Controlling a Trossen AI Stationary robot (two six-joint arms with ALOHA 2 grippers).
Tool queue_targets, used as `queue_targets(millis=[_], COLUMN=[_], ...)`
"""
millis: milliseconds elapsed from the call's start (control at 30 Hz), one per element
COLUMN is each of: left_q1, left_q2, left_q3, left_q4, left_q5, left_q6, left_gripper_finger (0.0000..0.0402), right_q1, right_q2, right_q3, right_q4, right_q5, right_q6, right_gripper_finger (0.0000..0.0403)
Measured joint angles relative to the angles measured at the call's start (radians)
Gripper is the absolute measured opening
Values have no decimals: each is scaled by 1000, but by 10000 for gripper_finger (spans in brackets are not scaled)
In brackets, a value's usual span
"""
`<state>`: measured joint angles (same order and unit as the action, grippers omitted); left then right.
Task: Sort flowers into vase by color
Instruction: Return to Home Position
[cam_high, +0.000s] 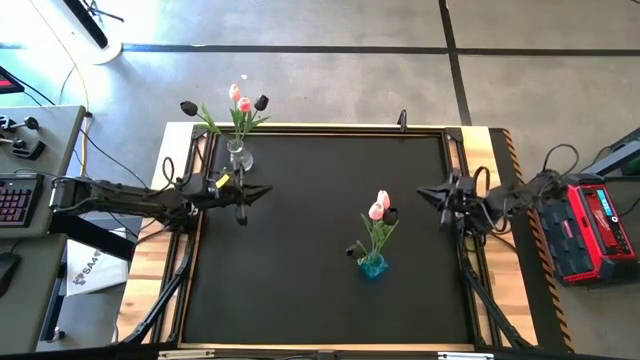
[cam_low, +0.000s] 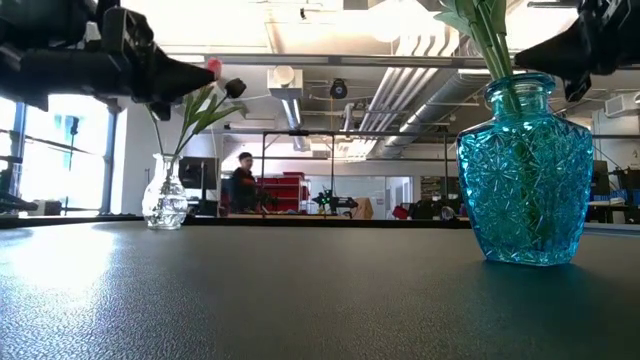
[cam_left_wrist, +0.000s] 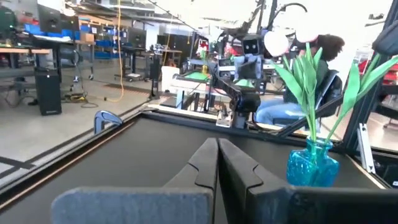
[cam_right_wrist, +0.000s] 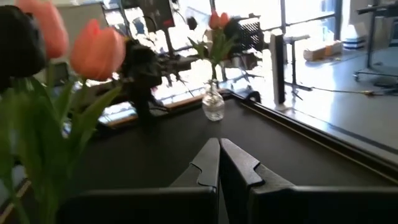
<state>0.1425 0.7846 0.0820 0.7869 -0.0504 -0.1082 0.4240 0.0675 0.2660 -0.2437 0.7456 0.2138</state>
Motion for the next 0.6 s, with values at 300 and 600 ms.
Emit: queue_targets(millis=[300, 600], left_q1=[1, 1], left_q2=[-13, -87], left_q3=[-22, -59], left_q4=[47, 45], left_q5=[-14, -14], left_q6=[75, 85], left_gripper_finger=[0, 0], right_q1=[-15, -80], right_q2=[-11, -11], right_q3=[-111, 52], right_q4=[167, -71], right_q5=[-45, -78], right_q6=[-42, -62], right_gripper_finger=[0, 0])
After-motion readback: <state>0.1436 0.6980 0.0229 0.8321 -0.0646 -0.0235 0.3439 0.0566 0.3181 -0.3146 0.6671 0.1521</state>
